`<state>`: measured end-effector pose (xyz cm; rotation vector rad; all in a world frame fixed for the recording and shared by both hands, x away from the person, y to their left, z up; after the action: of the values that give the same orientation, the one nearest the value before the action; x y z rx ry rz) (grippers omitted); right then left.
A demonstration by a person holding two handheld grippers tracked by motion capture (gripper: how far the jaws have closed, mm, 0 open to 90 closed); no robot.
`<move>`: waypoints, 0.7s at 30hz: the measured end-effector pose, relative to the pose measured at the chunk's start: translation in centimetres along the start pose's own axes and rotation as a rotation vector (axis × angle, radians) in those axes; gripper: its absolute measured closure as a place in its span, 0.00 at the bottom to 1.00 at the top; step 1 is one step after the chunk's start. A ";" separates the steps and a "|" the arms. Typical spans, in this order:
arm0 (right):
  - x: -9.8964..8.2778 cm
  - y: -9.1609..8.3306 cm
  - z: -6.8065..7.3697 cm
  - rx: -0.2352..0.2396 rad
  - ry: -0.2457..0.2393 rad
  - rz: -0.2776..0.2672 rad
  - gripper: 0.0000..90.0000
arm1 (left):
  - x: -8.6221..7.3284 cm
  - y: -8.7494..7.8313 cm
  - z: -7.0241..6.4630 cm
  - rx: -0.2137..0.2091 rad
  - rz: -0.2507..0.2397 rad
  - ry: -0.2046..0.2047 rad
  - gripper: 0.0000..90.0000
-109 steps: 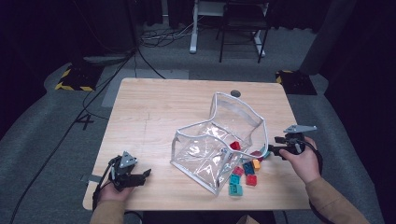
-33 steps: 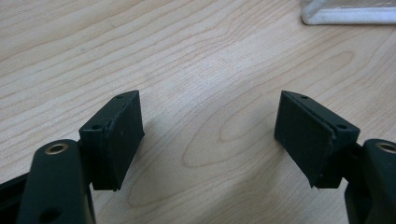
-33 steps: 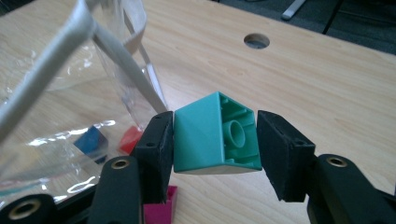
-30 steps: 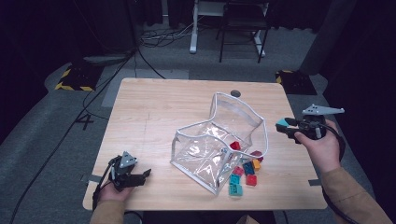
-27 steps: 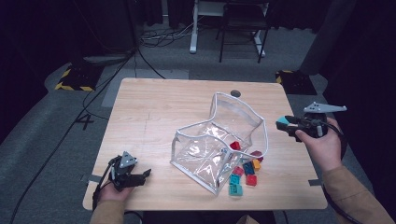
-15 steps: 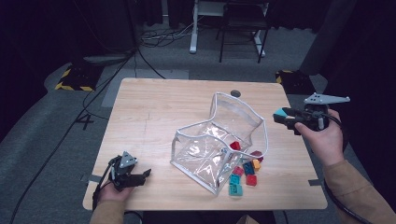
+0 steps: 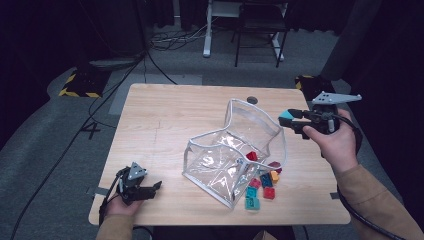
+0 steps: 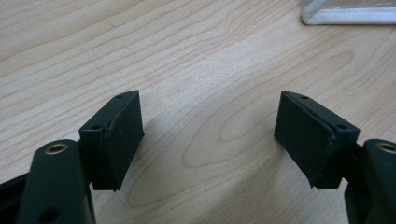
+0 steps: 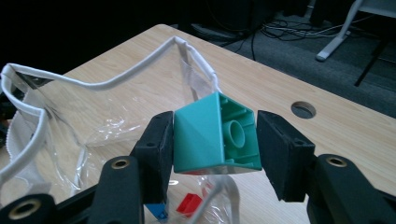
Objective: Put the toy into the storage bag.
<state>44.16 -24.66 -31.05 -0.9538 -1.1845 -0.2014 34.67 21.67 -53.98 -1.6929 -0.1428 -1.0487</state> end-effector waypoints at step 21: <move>2.2 5.7 4.3 0.075 -0.035 0.053 0.54 | 0.0 0.0 0.0 -0.002 -0.002 0.003 0.27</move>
<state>45.51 -17.37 -31.96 -0.9256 -1.1894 -0.0975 34.66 21.67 -53.99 -1.6931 -0.1418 -1.0529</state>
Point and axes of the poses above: each handheld gripper's, and its own axes: y roughly forward along the jaws, x roughly out of its top, z roughly to its left, the point moved 5 cm from there along y, roughly forward along the jaws
